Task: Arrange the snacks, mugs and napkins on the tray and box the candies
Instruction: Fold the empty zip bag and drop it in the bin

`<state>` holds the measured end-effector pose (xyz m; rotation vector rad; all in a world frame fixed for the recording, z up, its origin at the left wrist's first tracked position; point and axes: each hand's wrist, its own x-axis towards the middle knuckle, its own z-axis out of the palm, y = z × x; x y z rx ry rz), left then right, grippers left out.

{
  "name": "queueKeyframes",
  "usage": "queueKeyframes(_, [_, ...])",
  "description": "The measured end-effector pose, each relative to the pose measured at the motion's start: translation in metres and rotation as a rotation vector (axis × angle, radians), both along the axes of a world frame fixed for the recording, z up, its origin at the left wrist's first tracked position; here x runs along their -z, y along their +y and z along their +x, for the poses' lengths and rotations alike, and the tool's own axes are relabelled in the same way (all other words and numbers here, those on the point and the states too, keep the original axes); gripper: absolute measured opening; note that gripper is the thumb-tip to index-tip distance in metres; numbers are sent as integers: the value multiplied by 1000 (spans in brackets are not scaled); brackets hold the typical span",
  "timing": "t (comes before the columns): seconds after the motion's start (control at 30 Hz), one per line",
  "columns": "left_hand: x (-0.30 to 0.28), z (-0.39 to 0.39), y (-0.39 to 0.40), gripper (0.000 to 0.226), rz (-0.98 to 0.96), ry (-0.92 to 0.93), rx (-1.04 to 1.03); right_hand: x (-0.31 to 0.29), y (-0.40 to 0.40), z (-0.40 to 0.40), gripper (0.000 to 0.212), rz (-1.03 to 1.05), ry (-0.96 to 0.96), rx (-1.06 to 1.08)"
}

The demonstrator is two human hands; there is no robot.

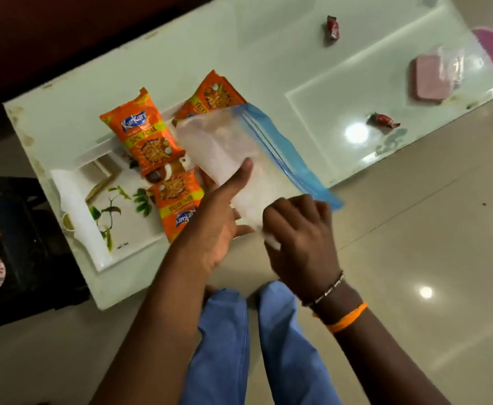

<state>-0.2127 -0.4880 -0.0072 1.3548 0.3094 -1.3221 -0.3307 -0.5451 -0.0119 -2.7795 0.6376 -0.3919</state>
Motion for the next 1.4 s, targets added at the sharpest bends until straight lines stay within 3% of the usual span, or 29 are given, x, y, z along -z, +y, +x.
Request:
queueKeyframes(0.07, [9, -13, -25, 38, 66, -109, -128, 1, -5, -17, 14, 116, 50, -31])
queueKeyframes(0.1, [15, -19, -36, 35, 100, -172, -127, 0, -11, -26, 23, 194, 67, -1])
queueKeyframes(0.23, [22, -40, -68, 39, -27, -226, 99, 0, -58, -54, 40, 351, -29, 369])
queueKeyframes(0.3, [22, -41, -72, 42, -144, -191, 240, 9, -86, -63, 65, 438, -46, 555])
queueKeyframes(0.37, [23, -47, -86, 45, -225, -148, 349, 18, -121, -82, 97, 720, -24, 707])
queueKeyframes(0.43, [21, -55, -102, 50, -277, -107, 434, 23, -150, -100, 112, 1183, -10, 772])
queueKeyframes(0.47, [21, -58, -108, 52, -301, -90, 464, 26, -159, -107, 105, 1432, -29, 750])
queueKeyframes(0.53, [22, -67, -123, 54, -350, -31, 485, 30, -176, -121, 59, 1761, -87, 635])
queueKeyframes(0.6, [24, -75, -140, 51, -350, 4, 486, 37, -186, -135, 14, 1852, -236, 580])
queueKeyframes(0.63, [26, -78, -147, 48, -322, -10, 482, 39, -190, -141, 4, 1861, -321, 585])
queueKeyframes(0.8, [41, -88, -181, 37, -136, -147, 518, 47, -212, -160, 33, 1992, -624, 657])
queueKeyframes(0.9, [45, -93, -205, 41, -84, -185, 482, 44, -230, -160, 25, 2014, -741, 655])
queueKeyframes(0.97, [50, -95, -222, 35, -23, -73, 339, 46, -245, -155, 29, 1975, -738, 708])
queueKeyframes(1.07, [52, -93, -251, 42, -35, 280, 67, 53, -278, -139, 50, 1683, -842, 884])
queueKeyframes(1.13, [53, -89, -268, 58, -90, 388, 15, 55, -299, -127, 48, 1431, -884, 935])
queueKeyframes(1.2, [48, -82, -289, 77, -163, 401, 86, 55, -317, -116, 35, 1210, -807, 937])
queueKeyframes(1.27, [39, -74, -312, 85, -187, 323, 168, 56, -331, -111, 48, 1009, -686, 868])
queueKeyframes(1.33, [30, -67, -337, 75, -203, 233, 228, 52, -341, -110, 53, 749, -511, 707])
queueKeyframes(1.4, [26, -64, -365, 59, -152, 177, 226, 48, -356, -112, 48, 615, -409, 562])
